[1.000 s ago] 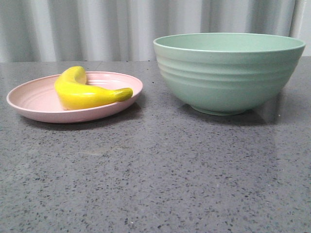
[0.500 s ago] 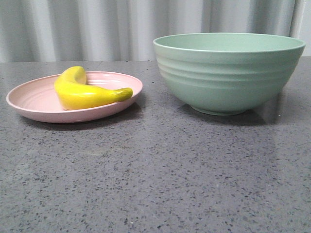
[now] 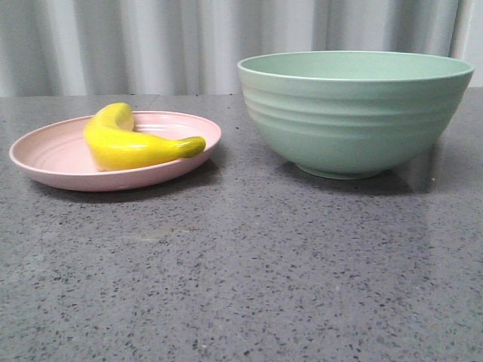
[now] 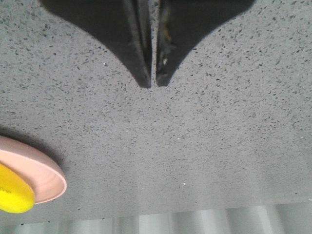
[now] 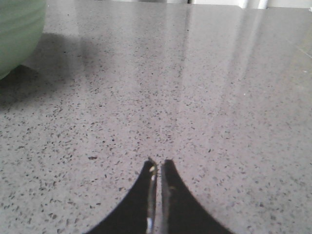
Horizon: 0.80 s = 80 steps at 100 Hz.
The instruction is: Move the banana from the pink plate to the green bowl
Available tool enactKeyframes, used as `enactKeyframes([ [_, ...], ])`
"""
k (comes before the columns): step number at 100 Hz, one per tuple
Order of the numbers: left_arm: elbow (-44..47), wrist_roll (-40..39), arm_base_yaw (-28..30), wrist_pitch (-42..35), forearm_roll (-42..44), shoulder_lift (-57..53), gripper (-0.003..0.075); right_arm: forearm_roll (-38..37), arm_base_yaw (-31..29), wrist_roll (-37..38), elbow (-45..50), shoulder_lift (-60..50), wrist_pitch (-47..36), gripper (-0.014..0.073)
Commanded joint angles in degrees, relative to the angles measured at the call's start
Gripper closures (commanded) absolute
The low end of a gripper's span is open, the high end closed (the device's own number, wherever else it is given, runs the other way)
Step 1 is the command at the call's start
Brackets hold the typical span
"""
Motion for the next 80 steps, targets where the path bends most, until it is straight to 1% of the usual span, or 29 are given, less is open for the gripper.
enactKeyframes([
  [1, 1.4, -0.5, 0.1, -5.0, -0.8, -1.9, 0.0739, -1.4, -0.3, -0.4, 1.4, -1.1, -5.4, 0.0673],
  [18, 1.4, -0.5, 0.1, -6.4, -0.8, -1.9, 0.0739, -1.3, -0.3, -0.4, 1.4, -1.1, -11.9, 0.0673],
  [27, 1.4, -0.5, 0.1, -7.3, -0.8, -1.9, 0.0739, -1.3, -0.3, -0.4, 1.4, -1.1, -12.4, 0.0673],
  [36, 1.4, -0.5, 0.1, -8.9, -2.7, -1.9, 0.0739, -1.3, -0.3, -0.4, 1.4, -1.1, -12.4, 0.0673],
  [66, 1.4, -0.5, 0.1, -7.7, -2.7, -1.8, 0.0739, -0.1, -0.3, -0.4, 1.4, -1.1, -12.6, 0.0673],
  [73, 1.4, -0.5, 0.1, -7.7, -2.8, -1.8, 0.0739, -0.1, -0.3, -0.4, 1.4, -1.1, -13.7, 0.0673],
  [80, 1.4, -0.5, 0.1, -9.5, -4.1, -1.8, 0.0738, -0.1, -0.3, -0.4, 1.4, -1.1, -15.2, 0.0673],
])
